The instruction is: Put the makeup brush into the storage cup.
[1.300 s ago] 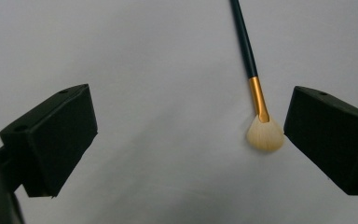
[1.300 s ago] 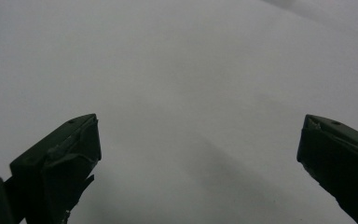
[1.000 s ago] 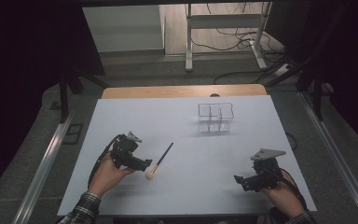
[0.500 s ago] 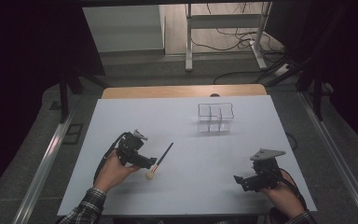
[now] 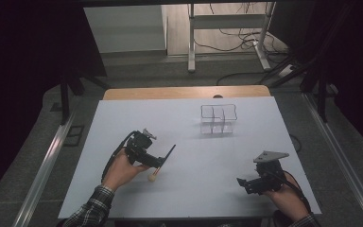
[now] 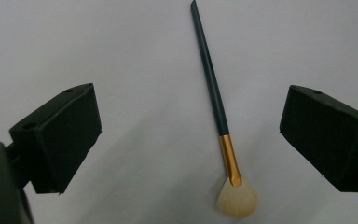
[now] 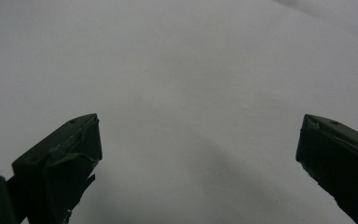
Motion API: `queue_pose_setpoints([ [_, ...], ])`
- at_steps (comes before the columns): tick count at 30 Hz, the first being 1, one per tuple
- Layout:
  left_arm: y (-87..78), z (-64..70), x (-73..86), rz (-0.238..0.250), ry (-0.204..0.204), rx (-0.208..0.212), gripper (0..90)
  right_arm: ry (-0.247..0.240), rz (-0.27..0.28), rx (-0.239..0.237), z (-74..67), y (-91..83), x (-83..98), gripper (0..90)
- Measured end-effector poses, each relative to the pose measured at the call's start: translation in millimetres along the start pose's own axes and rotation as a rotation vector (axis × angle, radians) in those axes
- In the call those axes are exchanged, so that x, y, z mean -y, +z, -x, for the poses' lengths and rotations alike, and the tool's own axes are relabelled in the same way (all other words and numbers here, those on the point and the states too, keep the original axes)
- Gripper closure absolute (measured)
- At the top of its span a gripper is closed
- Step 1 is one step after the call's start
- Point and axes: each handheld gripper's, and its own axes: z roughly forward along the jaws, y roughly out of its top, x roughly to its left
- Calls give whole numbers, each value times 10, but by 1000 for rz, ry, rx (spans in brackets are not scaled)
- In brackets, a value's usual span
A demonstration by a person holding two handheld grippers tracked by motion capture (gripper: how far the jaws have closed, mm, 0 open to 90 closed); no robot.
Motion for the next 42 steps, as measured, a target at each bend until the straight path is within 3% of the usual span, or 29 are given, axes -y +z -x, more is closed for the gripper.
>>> queue_pose_setpoints([
  [15,151,135,-206,-47,46,2,88,-3,-3,-2,-1,4,1,3],
  [27,183,115,-171,-55,39,-9,138,-7,-8,-7,-4,9,1,8],
  [42,342,122,-82,-107,18,-22,155,-16,-15,-12,-11,12,2,11],
])
